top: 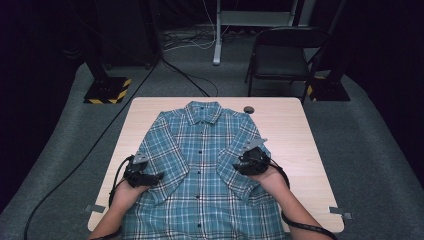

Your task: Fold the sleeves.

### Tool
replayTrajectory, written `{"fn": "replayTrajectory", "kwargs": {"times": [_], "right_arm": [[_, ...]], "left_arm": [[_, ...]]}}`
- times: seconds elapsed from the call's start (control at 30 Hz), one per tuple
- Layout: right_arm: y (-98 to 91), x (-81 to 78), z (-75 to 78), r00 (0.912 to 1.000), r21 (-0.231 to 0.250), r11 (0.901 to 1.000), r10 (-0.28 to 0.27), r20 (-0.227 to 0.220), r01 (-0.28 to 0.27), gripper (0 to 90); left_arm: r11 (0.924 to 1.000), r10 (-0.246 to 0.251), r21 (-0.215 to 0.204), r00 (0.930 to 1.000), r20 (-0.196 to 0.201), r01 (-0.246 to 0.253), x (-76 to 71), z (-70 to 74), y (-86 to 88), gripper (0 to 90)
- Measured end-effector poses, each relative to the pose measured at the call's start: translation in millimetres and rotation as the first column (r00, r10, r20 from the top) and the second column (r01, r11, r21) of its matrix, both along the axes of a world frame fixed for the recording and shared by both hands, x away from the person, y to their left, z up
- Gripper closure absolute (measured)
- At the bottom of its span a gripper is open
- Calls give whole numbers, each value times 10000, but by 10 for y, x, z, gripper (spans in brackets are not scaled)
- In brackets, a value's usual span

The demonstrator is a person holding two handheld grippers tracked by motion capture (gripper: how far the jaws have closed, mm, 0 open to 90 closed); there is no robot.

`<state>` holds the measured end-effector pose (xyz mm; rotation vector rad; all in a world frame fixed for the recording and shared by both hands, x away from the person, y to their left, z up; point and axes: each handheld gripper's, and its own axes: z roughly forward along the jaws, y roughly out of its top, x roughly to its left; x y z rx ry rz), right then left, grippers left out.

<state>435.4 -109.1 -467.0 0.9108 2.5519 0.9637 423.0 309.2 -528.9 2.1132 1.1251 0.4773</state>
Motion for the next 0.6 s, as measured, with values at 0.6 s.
{"fn": "replayTrajectory", "kwargs": {"times": [0.6], "right_arm": [[-252, -343, -436, 9925, -484, 9914, 1210, -196, -1218, 302]], "left_arm": [[10000, -54, -23, 10000, -54, 53, 11, 0, -2, 109]]}}
